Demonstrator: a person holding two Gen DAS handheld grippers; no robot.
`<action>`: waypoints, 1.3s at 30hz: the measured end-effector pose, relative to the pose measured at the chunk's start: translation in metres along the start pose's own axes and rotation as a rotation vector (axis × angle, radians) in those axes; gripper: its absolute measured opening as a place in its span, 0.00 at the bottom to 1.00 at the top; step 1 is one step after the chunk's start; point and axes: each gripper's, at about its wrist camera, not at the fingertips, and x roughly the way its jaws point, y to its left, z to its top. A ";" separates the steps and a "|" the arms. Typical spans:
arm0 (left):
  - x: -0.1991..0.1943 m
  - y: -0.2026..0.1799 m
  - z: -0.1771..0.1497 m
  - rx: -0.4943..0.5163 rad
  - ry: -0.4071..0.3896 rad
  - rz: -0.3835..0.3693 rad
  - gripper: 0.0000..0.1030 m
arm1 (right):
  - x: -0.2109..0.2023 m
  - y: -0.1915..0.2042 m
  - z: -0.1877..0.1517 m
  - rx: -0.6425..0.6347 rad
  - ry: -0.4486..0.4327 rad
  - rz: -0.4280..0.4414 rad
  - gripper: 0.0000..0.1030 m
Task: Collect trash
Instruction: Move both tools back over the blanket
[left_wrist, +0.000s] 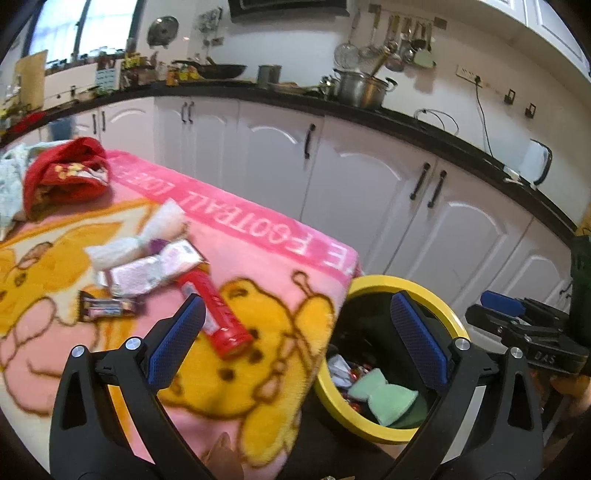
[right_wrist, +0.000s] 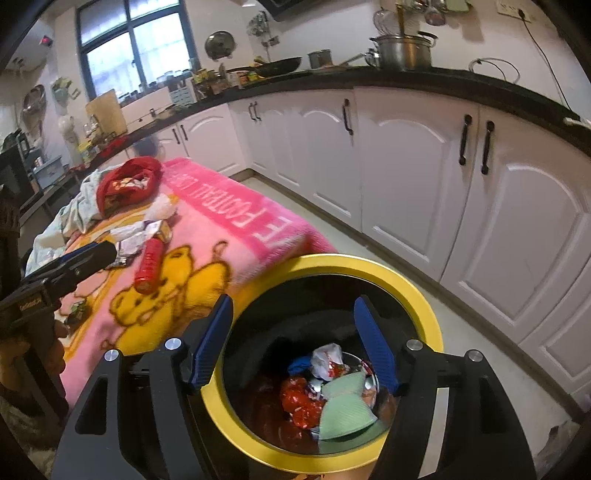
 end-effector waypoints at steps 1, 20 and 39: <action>-0.004 0.004 0.001 -0.006 -0.011 0.006 0.89 | -0.001 0.005 0.001 -0.009 -0.003 0.004 0.64; -0.051 0.070 0.010 -0.114 -0.121 0.109 0.89 | -0.006 0.083 0.028 -0.171 -0.036 0.070 0.70; -0.064 0.133 0.005 -0.198 -0.122 0.198 0.89 | 0.019 0.151 0.046 -0.290 -0.012 0.140 0.70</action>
